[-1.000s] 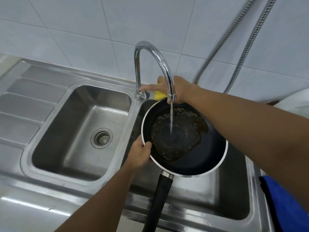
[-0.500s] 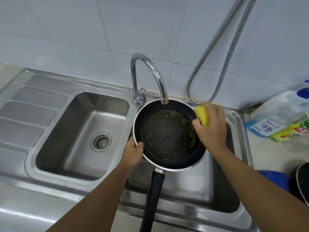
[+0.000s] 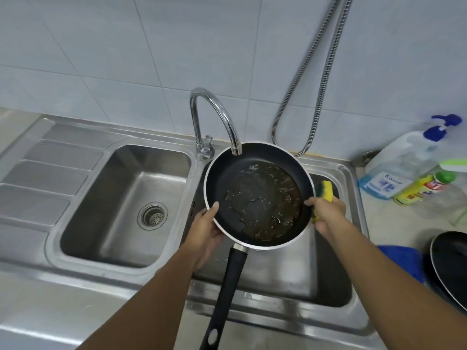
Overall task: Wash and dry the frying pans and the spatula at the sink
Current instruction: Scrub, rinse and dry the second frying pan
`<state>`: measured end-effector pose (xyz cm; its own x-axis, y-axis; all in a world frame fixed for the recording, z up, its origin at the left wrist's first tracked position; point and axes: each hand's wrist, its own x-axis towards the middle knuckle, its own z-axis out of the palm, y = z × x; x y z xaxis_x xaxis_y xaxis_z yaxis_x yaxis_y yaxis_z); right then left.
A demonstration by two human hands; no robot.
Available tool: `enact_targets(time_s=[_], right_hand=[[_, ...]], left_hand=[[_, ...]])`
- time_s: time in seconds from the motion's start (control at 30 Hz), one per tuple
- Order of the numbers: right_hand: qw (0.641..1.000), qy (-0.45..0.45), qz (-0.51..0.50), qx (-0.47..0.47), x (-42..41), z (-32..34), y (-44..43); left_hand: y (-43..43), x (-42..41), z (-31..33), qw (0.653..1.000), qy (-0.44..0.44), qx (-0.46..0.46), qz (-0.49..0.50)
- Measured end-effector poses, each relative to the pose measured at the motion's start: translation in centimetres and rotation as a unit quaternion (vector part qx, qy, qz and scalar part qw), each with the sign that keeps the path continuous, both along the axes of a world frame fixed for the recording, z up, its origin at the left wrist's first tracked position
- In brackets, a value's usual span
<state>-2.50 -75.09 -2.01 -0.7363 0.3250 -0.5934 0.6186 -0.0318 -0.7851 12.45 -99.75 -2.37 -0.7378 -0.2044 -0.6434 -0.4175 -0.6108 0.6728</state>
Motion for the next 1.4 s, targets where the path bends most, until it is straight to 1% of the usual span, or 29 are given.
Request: enact_targets(time_s=[0.03, 0.07, 0.17, 0.23, 0.3, 0.37, 0.43, 0.47, 0.5, 0.53, 0.57, 0.6, 0.63, 0.67, 0.7, 0.73, 0.77, 0.83, 0.93, 1.0, 1.03, 1.07, 1.2, 1.3, 1.33, 1.4], right_hand=[[1.000, -0.005, -0.011, -0.005, -0.1, 0.0, 0.0], [1.000, -0.010, -0.018, -0.009, -0.1, 0.0, 0.0], [0.999, -0.016, -0.031, -0.008, 0.2, -0.3, 0.1], [0.999, -0.010, -0.037, 0.002, 0.4, -0.6, 0.3], [0.999, 0.011, -0.028, 0.021, 0.7, -0.7, 0.3], [0.998, 0.040, 0.005, 0.056, 0.8, -0.7, 0.2], [0.989, 0.076, 0.054, 0.111, 0.8, -0.4, -0.1], [0.978, 0.106, 0.082, 0.157, 0.7, -0.2, -0.3], [0.955, 0.157, 0.110, 0.224, 0.7, 0.0, -0.5], [0.917, 0.220, 0.139, 0.303, 0.6, 0.2, -0.5], [0.868, 0.276, 0.169, 0.376, 0.6, 0.5, -0.8], [0.825, 0.311, 0.203, 0.425, 0.5, 0.6, -1.2], [0.798, 0.324, 0.242, 0.447, 0.3, 0.6, -1.8], [0.788, 0.321, 0.282, 0.444, 0.0, 0.5, -2.5], [0.787, 0.306, 0.321, 0.429, -0.3, 0.2, -3.3], [0.783, 0.284, 0.366, 0.415, -0.7, -0.1, -4.1], [0.772, 0.257, 0.419, 0.403, -0.9, -0.4, -4.9], [0.741, 0.224, 0.520, 0.363, -0.9, -0.9, -6.3], [0.690, 0.257, 0.608, 0.296, 0.1, -1.1, -8.2], [0.634, 0.262, 0.665, 0.296, 1.0, -0.7, -9.0], [0.612, 0.255, 0.682, 0.309, 1.3, -0.2, -8.9], [0.601, 0.243, 0.689, 0.325, 1.3, 0.3, -8.6], [0.583, 0.212, 0.663, 0.420, -0.4, 1.7, -5.9], [0.577, 0.228, 0.586, 0.522, -3.4, 1.4, -5.2], [0.587, 0.243, 0.555, 0.537, -4.5, 1.0, -5.2], [0.618, 0.267, 0.524, 0.521, -6.5, 0.4, -5.8]], left_hand=[[0.5, 0.3, 0.4, 0.999, 0.001, 0.033, -0.024], [1.1, 0.6, 0.8, 0.997, -0.012, 0.039, -0.069], [2.4, 1.3, 1.3, 0.972, -0.108, 0.002, -0.207], [2.7, 1.4, 1.4, 0.958, -0.142, -0.020, -0.249], [2.8, 1.5, 1.3, 0.950, -0.146, -0.084, -0.265], [3.2, 1.6, 0.8, 0.949, -0.131, -0.139, -0.250], [3.8, 1.6, 0.4, 0.953, -0.119, -0.146, -0.238], [4.1, 1.7, 0.2, 0.956, -0.116, -0.139, -0.232], [4.3, 1.7, 0.1, 0.959, -0.113, -0.132, -0.224], [4.4, 1.6, 0.1, 0.961, -0.112, -0.127, -0.218], [4.5, 1.6, 0.1, 0.962, -0.111, -0.126, -0.213], [4.5, 1.5, 0.0, 0.963, -0.109, -0.129, -0.211], [4.4, 1.5, -0.1, 0.963, -0.104, -0.132, -0.210], [4.2, 1.5, -0.2, 0.964, -0.098, -0.136, -0.208], [4.0, 1.5, -0.3, 0.964, -0.093, -0.140, -0.205], [3.8, 1.6, -0.4, 0.965, -0.087, -0.143, -0.202], [3.6, 1.6, -0.4, 0.966, -0.084, -0.146, -0.198], [3.3, 1.7, -0.3, 0.966, -0.082, -0.156, -0.191], [2.8, 1.5, -0.1, 0.965, -0.082, -0.164, -0.188], [2.3, 1.5, -0.1, 0.965, -0.083, -0.164, -0.188], [2.1, 1.5, -0.1, 0.966, -0.083, -0.159, -0.187], [1.9, 1.6, -0.2, 0.967, -0.084, -0.153, -0.187], [1.9, 1.8, 0.3, 0.969, -0.078, -0.126, -0.197], [1.7, 2.0, 0.5, 0.965, -0.072, -0.127, -0.219], [1.7, 2.1, 0.5, 0.963, -0.071, -0.132, -0.226], [2.0, 2.3, 0.5, 0.958, -0.066, -0.145, -0.239]])
